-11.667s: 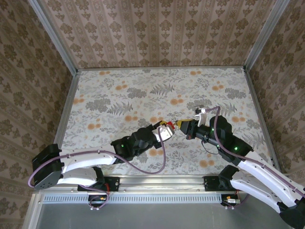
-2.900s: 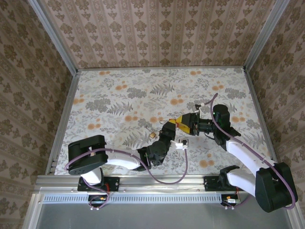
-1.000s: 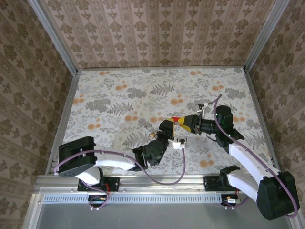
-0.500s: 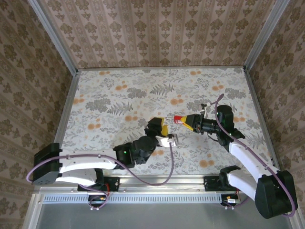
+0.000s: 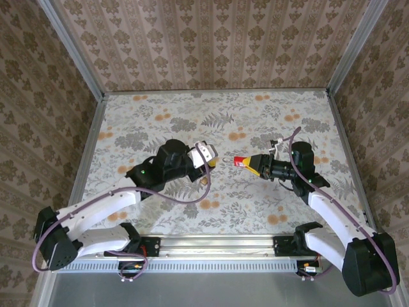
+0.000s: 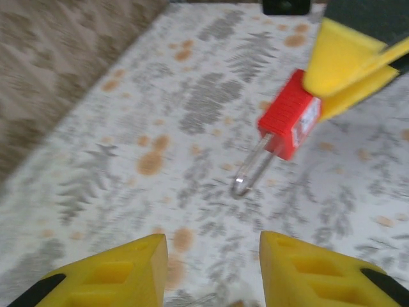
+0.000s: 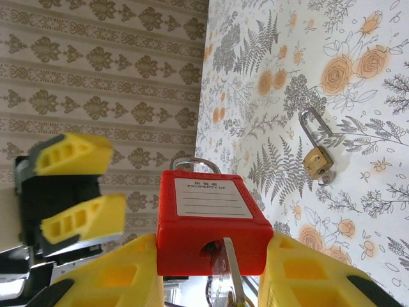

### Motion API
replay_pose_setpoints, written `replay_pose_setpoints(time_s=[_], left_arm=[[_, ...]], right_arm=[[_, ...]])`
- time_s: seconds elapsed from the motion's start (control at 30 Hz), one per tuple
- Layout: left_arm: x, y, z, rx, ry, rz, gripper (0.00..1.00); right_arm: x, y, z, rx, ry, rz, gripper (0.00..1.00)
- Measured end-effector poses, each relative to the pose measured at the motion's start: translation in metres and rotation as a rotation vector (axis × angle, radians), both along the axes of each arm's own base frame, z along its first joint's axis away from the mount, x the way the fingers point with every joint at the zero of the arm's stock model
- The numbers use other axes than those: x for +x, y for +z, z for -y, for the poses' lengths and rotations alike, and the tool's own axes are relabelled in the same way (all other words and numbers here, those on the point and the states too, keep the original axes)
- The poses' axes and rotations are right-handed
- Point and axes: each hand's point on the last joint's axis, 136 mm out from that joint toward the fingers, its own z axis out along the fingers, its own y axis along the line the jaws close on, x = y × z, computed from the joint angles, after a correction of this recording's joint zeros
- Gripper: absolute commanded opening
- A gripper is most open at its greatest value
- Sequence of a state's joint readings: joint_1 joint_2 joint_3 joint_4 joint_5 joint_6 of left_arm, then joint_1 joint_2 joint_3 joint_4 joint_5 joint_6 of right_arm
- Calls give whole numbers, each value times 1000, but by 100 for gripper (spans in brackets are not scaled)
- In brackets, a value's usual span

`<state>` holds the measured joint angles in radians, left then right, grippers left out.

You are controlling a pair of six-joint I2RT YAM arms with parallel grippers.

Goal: Unlock with the key

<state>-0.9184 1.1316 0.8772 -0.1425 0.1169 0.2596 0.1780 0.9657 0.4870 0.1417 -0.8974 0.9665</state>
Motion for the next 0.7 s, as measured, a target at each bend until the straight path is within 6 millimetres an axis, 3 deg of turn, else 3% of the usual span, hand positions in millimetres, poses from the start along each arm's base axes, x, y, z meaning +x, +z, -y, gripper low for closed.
replay_pose_setpoints(time_s=[0.2,0.63,0.7], left_arm=[[-15,-20,18,9,-113,-131,36],[-6,-24,30,-9,-145,-136,34],[-6,-24,33,-16,-164,-123,28]], right_arm=[[-4,4,1,1,2,10,24],[-12,1,-1,10,26,3,24],[-12,0,-2,10,29,1,23]])
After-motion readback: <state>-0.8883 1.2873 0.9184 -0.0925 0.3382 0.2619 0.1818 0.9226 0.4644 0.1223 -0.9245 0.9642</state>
